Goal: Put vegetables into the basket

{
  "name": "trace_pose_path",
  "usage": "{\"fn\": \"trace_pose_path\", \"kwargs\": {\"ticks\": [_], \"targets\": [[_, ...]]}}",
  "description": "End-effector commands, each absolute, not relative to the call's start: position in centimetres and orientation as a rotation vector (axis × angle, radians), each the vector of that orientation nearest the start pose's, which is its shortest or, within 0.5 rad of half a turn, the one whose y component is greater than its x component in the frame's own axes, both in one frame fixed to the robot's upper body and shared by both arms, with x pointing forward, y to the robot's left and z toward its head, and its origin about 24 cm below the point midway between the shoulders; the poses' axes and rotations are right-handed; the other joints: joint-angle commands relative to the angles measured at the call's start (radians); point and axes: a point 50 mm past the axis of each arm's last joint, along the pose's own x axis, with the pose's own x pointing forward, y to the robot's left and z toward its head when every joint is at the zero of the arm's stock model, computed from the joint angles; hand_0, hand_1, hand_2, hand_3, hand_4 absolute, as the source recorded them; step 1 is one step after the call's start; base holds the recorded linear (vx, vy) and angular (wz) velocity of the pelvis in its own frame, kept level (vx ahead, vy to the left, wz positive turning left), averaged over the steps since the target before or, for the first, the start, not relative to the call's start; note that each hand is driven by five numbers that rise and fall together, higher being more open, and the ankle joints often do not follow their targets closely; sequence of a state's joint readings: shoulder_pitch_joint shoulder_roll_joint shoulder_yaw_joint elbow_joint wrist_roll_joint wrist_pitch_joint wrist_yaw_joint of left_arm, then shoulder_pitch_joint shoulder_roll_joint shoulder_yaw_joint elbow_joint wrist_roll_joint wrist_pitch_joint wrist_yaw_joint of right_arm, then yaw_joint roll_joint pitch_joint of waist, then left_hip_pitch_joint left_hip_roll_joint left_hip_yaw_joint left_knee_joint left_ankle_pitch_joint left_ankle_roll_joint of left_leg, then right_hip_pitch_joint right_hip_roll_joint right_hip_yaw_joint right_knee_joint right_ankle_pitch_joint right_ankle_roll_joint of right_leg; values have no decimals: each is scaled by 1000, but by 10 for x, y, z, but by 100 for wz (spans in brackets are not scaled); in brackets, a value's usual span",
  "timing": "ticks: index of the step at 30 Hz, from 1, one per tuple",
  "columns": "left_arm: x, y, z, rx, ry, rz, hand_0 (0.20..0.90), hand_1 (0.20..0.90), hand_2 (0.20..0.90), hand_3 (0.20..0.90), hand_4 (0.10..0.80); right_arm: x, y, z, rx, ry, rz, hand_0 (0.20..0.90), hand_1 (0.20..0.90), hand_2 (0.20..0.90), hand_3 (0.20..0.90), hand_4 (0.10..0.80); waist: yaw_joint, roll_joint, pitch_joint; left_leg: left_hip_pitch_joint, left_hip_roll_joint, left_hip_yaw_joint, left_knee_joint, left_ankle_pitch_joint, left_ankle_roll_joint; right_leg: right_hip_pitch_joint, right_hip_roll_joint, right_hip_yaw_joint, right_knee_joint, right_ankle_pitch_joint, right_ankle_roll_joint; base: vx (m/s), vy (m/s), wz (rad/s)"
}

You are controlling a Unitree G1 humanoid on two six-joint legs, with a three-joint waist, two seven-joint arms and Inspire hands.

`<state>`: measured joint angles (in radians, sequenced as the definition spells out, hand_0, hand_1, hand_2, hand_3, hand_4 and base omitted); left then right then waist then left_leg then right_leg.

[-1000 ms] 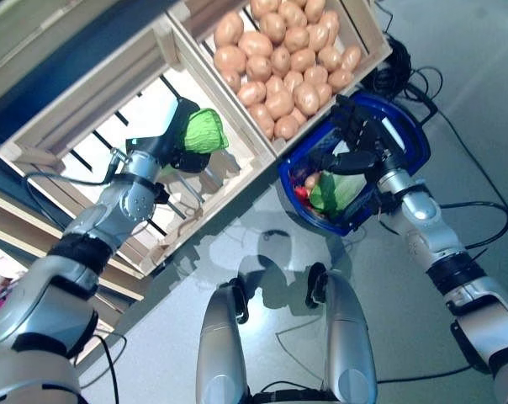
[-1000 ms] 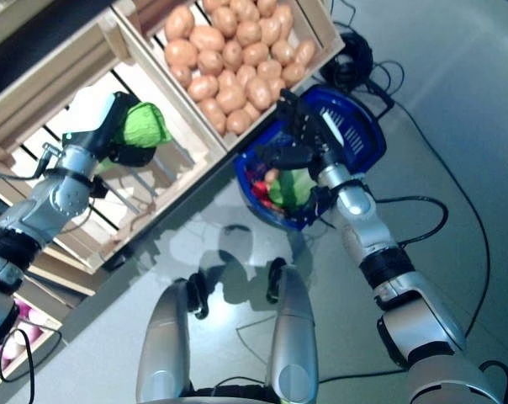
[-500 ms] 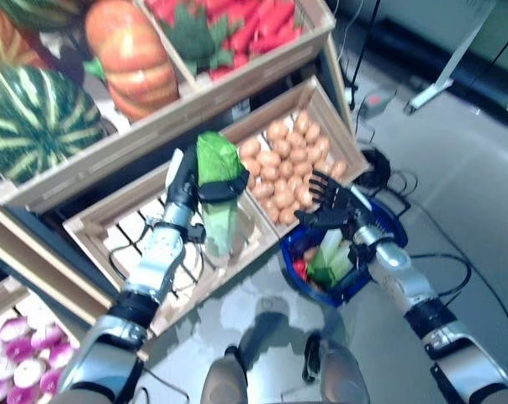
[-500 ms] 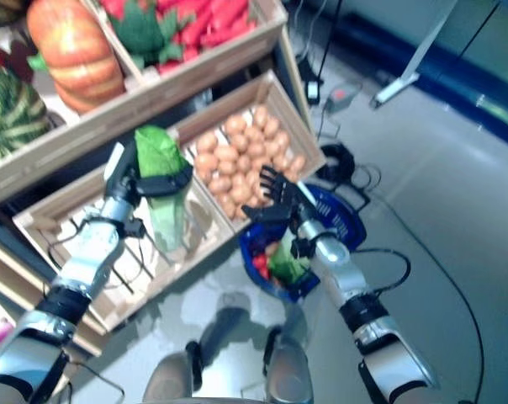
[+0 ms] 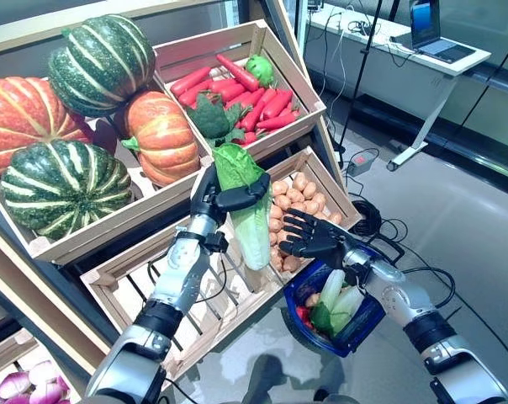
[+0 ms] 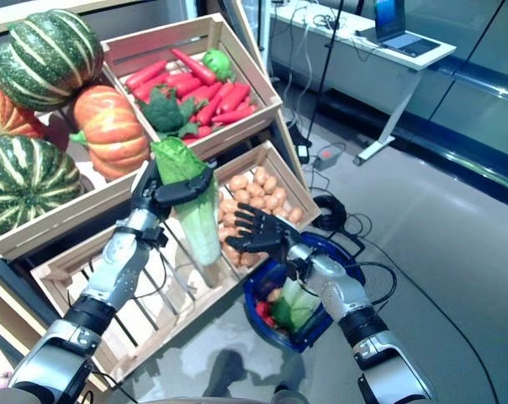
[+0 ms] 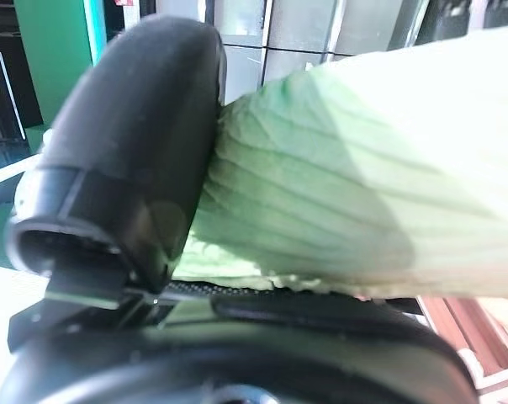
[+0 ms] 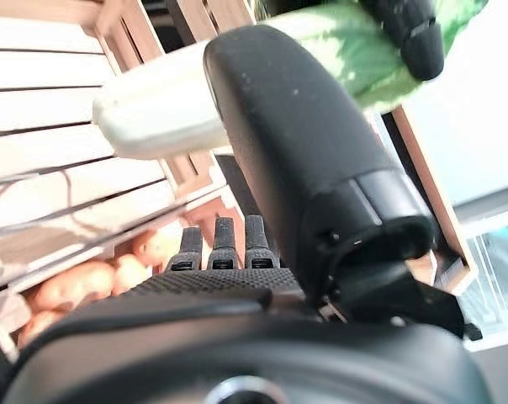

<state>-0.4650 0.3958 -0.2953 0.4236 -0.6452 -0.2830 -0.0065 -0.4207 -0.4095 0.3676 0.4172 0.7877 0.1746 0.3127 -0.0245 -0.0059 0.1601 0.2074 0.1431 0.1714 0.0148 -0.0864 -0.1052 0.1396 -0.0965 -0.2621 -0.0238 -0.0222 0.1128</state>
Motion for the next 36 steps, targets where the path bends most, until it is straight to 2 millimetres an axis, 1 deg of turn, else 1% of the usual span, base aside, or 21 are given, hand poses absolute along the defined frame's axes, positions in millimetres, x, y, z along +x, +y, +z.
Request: {"fn": "trace_pose_path", "kwargs": {"ticks": [1, 6, 9, 11, 13, 21, 24, 27, 29, 32, 34, 35, 36], "targets": [[333, 158, 141, -223, -429, -249, 300, 300, 300, 300, 400, 314, -120, 57, 307, 218, 689, 900, 900, 900, 900, 800, 7, -22, -123, -46, -8, 3, -89, 110, 12, 18, -58, -11, -10, 39, 1, 15, -21, 7], [329, 146, 142, -227, -428, -320, 300, 300, 300, 300, 400, 312, -109, 57, 347, 235, 728, 900, 900, 900, 900, 800, 12, -27, -123, -30, -5, 10, -97, 104, 13, 33, -52, -10, -36, 52, 1, 17, -14, 1], [327, 141, 139, -245, -418, -344, 300, 300, 300, 300, 400, 312, -105, 57, 359, 237, 740, 900, 900, 900, 900, 800, 14, -28, -122, -27, -5, 8, -99, 103, 14, 36, -50, -8, -36, 51, 0, 0, 0, 0], [324, 136, 135, -261, -410, -377, 300, 300, 300, 300, 400, 309, -99, 56, 376, 243, 761, 900, 900, 900, 900, 800, 18, -29, -119, -23, -6, 3, -101, 101, 15, 39, -47, -8, -35, 49, -2, 16, -7, 1], [319, 127, 129, -288, -392, -436, 300, 300, 300, 300, 400, 306, -91, 55, 399, 262, 794, 900, 900, 900, 900, 800, 24, -31, -115, -19, -7, -3, -102, 97, 17, 46, -45, -7, -35, 46, -5, 36, -3, 1], [310, 108, 120, -407, -370, -532, 300, 300, 300, 300, 400, 302, -76, 51, 496, 315, 814, 900, 900, 900, 900, 800, 35, -37, -119, -15, -7, -12, -102, 93, 19, 58, -45, -7, -44, 48, -7, 19, -1, 0], [308, 100, 120, -448, -360, -562, 300, 300, 300, 300, 400, 303, -73, 49, 524, 329, 786, 900, 900, 900, 900, 800, 40, -38, -117, -16, -7, -16, -102, 92, 18, 59, -45, -9, -46, 49, -7, 0, 0, 0], [304, 88, 121, -508, -356, -612, 300, 300, 300, 300, 400, 308, -67, 49, 526, 350, 768, 900, 900, 900, 900, 800, 47, -38, -115, -14, -7, -20, -102, 90, 17, 64, -47, -12, -50, 51, -8, 13, -3, 2], [302, 84, 122, -528, -354, -630, 300, 300, 300, 300, 400, 308, -65, 49, 533, 357, 766, 900, 900, 900, 900, 800, 48, -39, -114, -12, -6, -20, -102, 89, 16, 66, -48, -13, -50, 51, -8, 13, -2, 2], [298, 74, 125, -562, -355, -677, 300, 300, 300, 300, 400, 309, -58, 50, 593, 377, 769, 900, 900, 900, 900, 800, 52, -39, -114, -10, -6, -20, -102, 88, 17, 70, -48, -15, -53, 53, -9, 28, -1, 5], [296, 72, 126, -568, -356, -693, 300, 300, 300, 300, 400, 310, -56, 51, 621, 375, 781, 900, 900, 900, 900, 800, 54, -38, -114, -9, -6, -22, -102, 88, 17, 71, -48, -16, -53, 54, -9, 22, -4, 7], [295, 69, 127, -571, -357, -703, 300, 300, 300, 300, 400, 309, -54, 52, 639, 374, 789, 302, 302, 302, 302, 402, 55, -39, -115, -9, -7, -23, -102, 88, 17, 71, -49, -17, -54, 54, -9, 22, -7, 6], [294, 67, 128, -569, -360, -713, 300, 300, 300, 300, 400, 309, -53, 53, 661, 368, 806, 300, 300, 300, 300, 400, 56, -38, -115, -10, -7, -23, -102, 87, 18, 72, -49, -17, -54, 54, -9, 18, -8, 5]]}}
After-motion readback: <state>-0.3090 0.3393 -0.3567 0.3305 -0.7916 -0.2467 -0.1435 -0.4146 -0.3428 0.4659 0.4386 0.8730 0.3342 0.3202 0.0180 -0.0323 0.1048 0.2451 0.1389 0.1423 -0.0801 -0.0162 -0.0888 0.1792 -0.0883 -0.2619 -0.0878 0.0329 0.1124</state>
